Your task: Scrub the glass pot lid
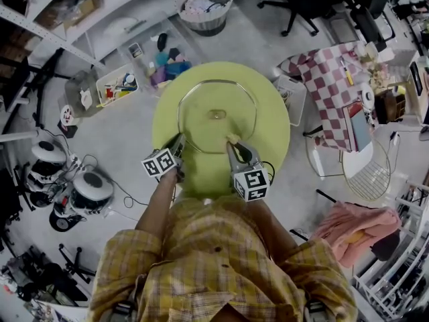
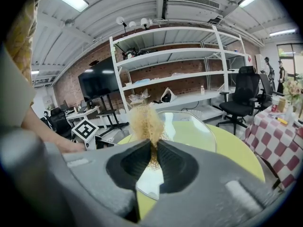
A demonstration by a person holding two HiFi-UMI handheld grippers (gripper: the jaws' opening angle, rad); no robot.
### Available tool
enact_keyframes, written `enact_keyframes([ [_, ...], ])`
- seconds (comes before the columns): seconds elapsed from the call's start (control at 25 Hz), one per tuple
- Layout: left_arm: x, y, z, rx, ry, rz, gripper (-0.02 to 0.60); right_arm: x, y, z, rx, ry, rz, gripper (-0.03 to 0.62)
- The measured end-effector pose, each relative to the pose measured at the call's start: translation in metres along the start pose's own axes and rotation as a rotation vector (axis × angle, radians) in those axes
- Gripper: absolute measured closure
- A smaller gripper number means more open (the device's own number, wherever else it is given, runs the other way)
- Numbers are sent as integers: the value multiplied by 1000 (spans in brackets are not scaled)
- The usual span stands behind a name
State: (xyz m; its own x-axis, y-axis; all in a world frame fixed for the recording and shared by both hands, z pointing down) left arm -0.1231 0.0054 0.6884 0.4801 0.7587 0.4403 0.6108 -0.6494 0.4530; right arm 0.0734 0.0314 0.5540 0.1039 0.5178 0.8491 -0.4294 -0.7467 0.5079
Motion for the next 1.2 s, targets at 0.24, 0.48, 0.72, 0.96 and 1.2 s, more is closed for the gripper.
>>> enact_keyframes([
  [0.24,0,0,1,-13,0,-4,526,33,16,12,21,-29,-101,557],
  [0.48,1,3,1,-30,-9,7,528,67,34,31,72,-44,-192,557],
  [0.72,1,1,-2,-42,-4,6,528,86,43,43,110,-42,-240,557],
  [0.96,1,2,-1,-65,13,5,528,94,45,47,124,-26,-262,557],
  [1.2,1,2,1,-105,34,6,528,96,48,49,126,-16,-270,557],
])
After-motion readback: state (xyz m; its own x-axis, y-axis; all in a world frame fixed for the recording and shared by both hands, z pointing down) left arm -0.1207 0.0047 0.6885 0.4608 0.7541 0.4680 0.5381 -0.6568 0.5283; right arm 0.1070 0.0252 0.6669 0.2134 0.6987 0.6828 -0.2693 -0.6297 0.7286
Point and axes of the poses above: the fingertips, and each gripper's own axes: y forward along the fingers, z to its right, x out of its underside, the point moved 2 cm from there along -y, backward along the fingers, and after that the axes turned 4 degrees about x, right-handed, at the moved point
